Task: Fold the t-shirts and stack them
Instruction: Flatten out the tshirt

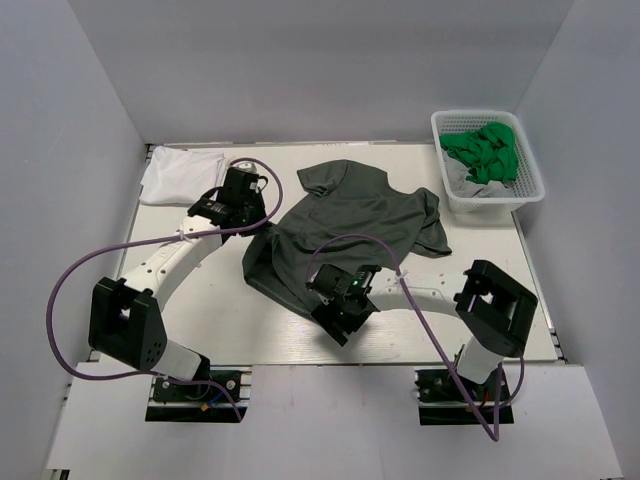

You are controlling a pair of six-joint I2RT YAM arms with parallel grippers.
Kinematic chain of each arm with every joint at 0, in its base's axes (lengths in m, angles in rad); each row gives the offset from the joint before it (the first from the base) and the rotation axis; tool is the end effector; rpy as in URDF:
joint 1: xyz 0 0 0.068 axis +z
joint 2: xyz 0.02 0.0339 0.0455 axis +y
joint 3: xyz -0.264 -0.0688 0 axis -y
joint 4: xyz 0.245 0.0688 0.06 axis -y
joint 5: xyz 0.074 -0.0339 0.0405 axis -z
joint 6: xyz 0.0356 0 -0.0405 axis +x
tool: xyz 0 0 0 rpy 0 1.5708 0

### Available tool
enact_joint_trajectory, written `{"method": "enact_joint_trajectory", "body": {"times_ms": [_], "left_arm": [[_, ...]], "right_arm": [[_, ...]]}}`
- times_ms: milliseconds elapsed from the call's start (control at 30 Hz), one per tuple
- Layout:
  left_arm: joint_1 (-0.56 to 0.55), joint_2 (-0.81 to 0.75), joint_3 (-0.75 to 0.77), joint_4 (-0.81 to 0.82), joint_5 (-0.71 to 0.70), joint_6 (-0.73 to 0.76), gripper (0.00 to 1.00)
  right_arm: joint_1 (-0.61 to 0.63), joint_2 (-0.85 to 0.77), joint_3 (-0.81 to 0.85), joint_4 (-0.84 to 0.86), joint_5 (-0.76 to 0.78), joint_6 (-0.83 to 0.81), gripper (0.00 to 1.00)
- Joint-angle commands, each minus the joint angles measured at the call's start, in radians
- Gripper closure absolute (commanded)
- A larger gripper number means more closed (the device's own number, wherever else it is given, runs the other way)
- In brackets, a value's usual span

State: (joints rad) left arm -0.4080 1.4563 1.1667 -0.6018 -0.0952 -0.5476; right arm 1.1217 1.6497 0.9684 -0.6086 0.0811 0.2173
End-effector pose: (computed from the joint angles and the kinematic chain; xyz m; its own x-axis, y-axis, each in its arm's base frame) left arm 0.2864 -0.1201 0.2782 -0.7868 -0.2245 -0.5749 -0.0814 0.9611 -0.2640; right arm 0.1325 0.2683 0.1638 -0.5988 -0.7475 -0.2875 -0.7773 0.6289 -0.0162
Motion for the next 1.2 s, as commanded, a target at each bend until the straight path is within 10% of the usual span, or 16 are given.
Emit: {"method": "enact_joint_trajectory", "body": {"times_ms": [0, 300, 433, 667, 1167], "left_arm": [[-0.002, -0.042, -0.01, 0.023, 0.011, -0.009, 1.0], [-0.002, -0.051, -0.03, 0.023, 0.011, -0.009, 1.0], [-0.002, -0.051, -0.03, 0.023, 0.02, -0.009, 1.0], [-0.002, -0.051, -0.039, 0.042, 0.038, -0.009, 1.0], [-0.002, -0.022, 0.01, 0.008, -0.053, -0.018, 1.0]], "right_arm": [[0.016, 0.024, 0.036, 0.055, 0.037, 0.005, 0.17], [0.035, 0.001, 0.046, 0.073, 0.1, 0.09, 0.28], [0.033, -0.011, 0.052, 0.072, 0.094, 0.099, 0.7], [0.033, -0.056, 0.07, 0.017, 0.117, 0.119, 0.95], [0.0, 0.073, 0.414, -0.175, 0.267, 0.051, 0.87]]}}
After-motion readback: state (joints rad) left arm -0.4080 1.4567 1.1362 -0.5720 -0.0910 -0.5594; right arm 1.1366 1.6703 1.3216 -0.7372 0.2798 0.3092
